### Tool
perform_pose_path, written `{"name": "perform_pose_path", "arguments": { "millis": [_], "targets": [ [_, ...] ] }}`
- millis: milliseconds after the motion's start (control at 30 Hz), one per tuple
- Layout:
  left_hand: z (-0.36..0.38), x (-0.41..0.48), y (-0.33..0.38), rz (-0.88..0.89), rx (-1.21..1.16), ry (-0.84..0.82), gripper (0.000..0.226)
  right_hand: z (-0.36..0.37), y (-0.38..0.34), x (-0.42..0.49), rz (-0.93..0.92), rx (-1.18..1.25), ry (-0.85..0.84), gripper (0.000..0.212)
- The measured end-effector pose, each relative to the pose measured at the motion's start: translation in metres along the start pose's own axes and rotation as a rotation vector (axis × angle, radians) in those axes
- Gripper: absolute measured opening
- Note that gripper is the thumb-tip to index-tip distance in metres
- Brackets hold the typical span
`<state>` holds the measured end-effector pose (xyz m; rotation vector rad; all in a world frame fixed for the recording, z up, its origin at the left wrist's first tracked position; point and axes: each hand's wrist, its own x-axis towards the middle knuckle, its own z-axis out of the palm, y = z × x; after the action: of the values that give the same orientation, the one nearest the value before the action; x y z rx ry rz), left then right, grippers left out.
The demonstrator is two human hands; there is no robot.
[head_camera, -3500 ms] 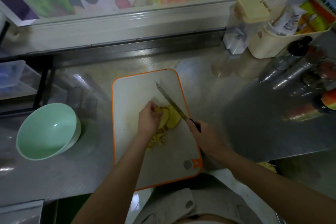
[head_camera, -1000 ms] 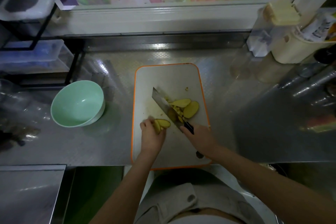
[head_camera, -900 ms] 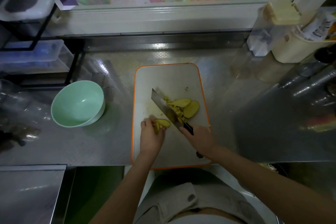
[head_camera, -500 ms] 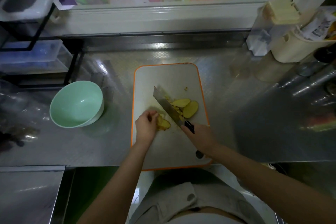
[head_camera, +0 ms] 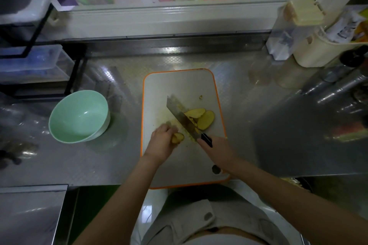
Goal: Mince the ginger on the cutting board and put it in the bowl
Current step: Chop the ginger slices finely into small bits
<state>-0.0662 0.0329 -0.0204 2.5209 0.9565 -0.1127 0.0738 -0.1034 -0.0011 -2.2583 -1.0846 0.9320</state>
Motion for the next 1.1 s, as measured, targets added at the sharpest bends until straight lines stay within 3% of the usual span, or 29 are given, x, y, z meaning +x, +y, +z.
{"name": "perform_pose_path", "arguments": {
  "millis": [200,467,700,867,967,1100],
  "targets": [
    [0.006,-0.003,0.001,-0.135,-0.189,0.027,0.054,0.001,0.004,0.002,0.033,0.016,-0.01,0.037],
    [0.006,-0.008,0.007,-0.237,-0.323,0.116,0.036,0.003,0.004,0.001,0.029,-0.001,-0.014,0.039],
    [0.012,-0.011,0.019,-0.32,-0.356,0.066,0.065,0.008,0.007,-0.002,0.043,-0.024,-0.017,0.034],
    [0.015,-0.022,0.033,-0.442,-0.519,0.062,0.059,0.006,0.005,-0.012,0.026,0.011,-0.05,0.036],
    [0.016,-0.026,0.038,-0.489,-0.645,0.117,0.044,0.01,0.006,-0.014,0.055,0.009,-0.093,0.033],
    [0.013,-0.03,0.035,-0.451,-0.576,0.09,0.033,0.013,0.005,-0.016,0.053,-0.03,-0.096,0.032]
  ]
}}
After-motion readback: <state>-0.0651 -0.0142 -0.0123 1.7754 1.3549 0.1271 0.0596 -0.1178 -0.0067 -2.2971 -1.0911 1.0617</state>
